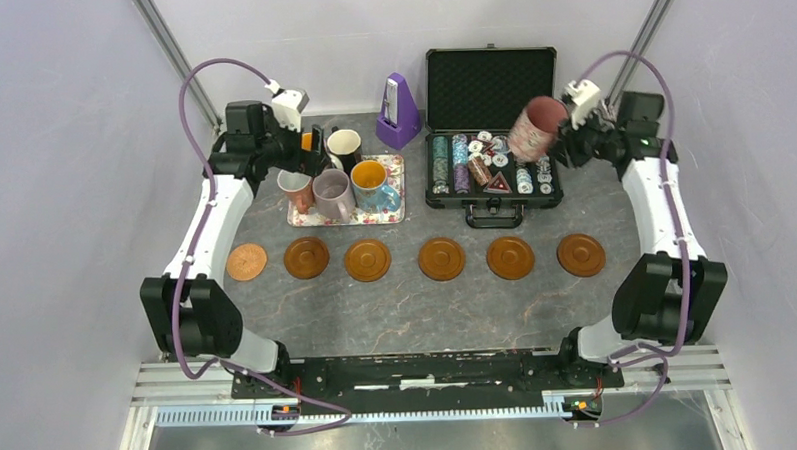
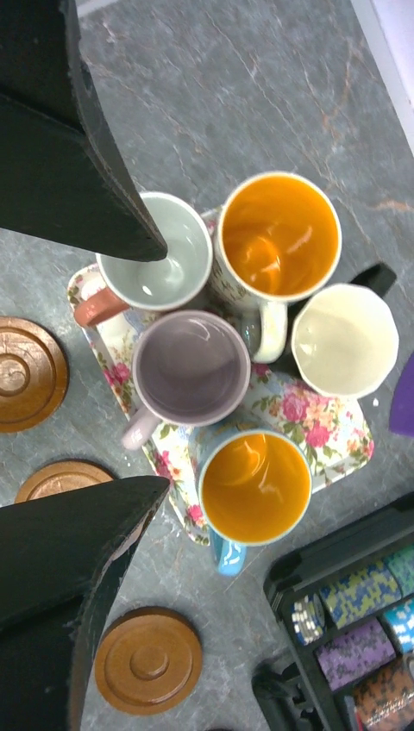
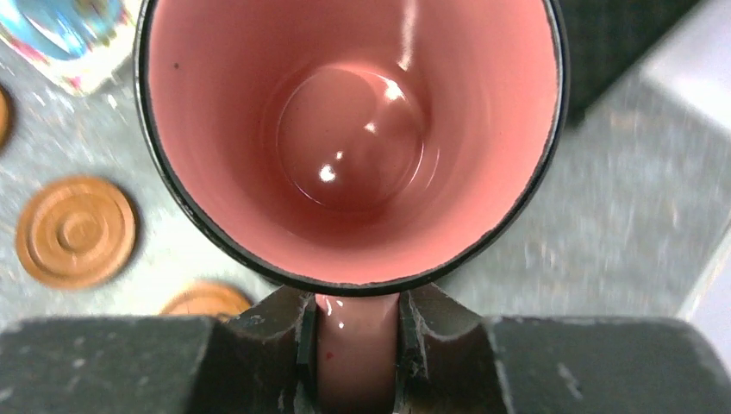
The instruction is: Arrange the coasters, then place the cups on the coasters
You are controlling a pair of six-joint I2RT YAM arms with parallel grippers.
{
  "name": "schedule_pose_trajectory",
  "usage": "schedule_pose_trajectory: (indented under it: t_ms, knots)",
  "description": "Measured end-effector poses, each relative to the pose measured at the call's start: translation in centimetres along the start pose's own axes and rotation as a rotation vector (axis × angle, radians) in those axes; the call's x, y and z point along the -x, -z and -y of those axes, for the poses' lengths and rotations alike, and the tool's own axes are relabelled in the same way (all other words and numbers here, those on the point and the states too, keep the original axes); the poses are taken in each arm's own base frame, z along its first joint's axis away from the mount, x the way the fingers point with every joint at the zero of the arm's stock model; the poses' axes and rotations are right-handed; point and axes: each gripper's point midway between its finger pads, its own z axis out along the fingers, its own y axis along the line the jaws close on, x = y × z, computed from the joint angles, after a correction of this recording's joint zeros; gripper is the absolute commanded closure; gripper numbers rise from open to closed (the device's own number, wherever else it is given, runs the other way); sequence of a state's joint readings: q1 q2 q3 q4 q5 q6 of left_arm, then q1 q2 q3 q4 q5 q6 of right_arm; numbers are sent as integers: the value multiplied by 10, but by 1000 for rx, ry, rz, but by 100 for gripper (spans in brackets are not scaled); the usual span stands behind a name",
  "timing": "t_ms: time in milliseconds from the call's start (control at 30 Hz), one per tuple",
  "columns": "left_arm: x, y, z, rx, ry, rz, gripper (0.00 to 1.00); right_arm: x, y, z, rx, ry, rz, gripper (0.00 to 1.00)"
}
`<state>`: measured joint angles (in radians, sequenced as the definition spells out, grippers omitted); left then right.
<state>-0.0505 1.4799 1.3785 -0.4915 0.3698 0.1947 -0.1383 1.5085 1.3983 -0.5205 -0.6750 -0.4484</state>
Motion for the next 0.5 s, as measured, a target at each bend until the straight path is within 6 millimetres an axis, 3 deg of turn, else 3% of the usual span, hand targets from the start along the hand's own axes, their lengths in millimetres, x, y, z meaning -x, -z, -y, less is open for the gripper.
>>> schedule_pose_trajectory:
  t_ms: [267,400,500]
  knots:
    - [15,-17,26,-44,-44,-14,0,-126,81,29,-77,-141,-203,100]
    - [17,-18,27,-37,-50,-14,0,-177,120,26,-109,-150,-271,100]
    - [17,-18,28,-31,-52,-16,0,-204,133,12,-107,-144,-298,100]
